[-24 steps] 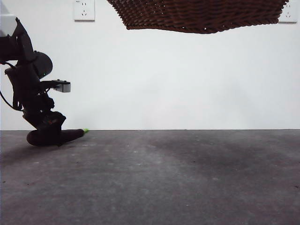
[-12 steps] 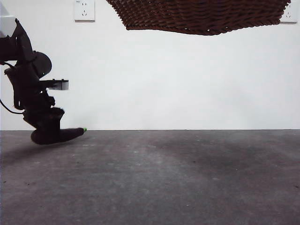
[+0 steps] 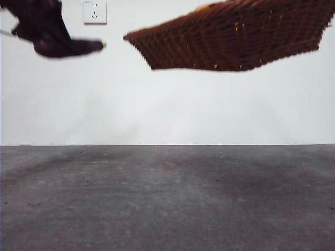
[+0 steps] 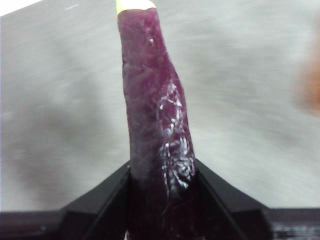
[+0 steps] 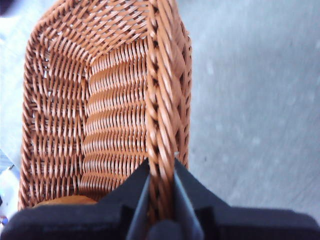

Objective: Help me put the vegetables on the table into the basket

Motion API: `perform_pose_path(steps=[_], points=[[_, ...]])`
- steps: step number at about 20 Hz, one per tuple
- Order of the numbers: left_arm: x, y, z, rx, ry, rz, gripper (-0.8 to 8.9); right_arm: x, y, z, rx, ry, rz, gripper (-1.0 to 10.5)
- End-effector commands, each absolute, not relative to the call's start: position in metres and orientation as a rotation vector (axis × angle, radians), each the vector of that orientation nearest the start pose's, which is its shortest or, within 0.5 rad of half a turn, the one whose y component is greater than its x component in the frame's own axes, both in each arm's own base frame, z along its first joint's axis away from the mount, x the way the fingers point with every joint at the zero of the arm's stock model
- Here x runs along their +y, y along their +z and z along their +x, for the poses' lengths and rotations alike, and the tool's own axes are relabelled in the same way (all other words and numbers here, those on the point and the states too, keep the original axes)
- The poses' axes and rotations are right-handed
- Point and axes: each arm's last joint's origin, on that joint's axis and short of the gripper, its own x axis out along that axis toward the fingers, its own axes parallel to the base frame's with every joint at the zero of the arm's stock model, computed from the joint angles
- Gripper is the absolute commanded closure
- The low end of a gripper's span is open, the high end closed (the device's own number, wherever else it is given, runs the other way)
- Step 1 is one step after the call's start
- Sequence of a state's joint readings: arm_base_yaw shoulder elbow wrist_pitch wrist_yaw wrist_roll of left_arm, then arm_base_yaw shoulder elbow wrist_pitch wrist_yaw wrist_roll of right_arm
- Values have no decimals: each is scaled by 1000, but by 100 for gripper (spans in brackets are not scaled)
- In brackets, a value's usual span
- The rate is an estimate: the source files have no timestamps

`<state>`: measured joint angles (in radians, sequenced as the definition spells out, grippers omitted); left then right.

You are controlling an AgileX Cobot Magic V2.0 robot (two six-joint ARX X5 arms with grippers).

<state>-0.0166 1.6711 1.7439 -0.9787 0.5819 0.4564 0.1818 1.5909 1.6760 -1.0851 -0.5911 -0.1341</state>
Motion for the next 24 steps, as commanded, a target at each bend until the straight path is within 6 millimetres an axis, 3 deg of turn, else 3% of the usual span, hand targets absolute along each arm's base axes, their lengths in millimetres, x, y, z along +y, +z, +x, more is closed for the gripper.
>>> perform_pose_path(steps=[1, 5, 9, 15, 22, 24], points=[[-38, 396, 304, 668, -890, 288, 819, 75, 346, 318, 1038, 775, 118, 958], [-86, 425, 244, 556, -1077, 535, 821, 87, 316, 325, 1118, 862, 146, 958], [-151, 414, 215, 609, -1105, 925, 822, 99, 304, 321, 1164, 956, 125, 958], [-205, 377, 223, 719, -1122, 1127, 822, 124, 305, 308, 1182, 1079, 82, 958], [-230, 334, 245, 877, -1225, 1127, 822, 128, 306, 307, 1168, 1122, 92, 958], [-229, 332, 243, 909, -1260, 1110, 821, 128, 305, 307, 1167, 1111, 80, 958]])
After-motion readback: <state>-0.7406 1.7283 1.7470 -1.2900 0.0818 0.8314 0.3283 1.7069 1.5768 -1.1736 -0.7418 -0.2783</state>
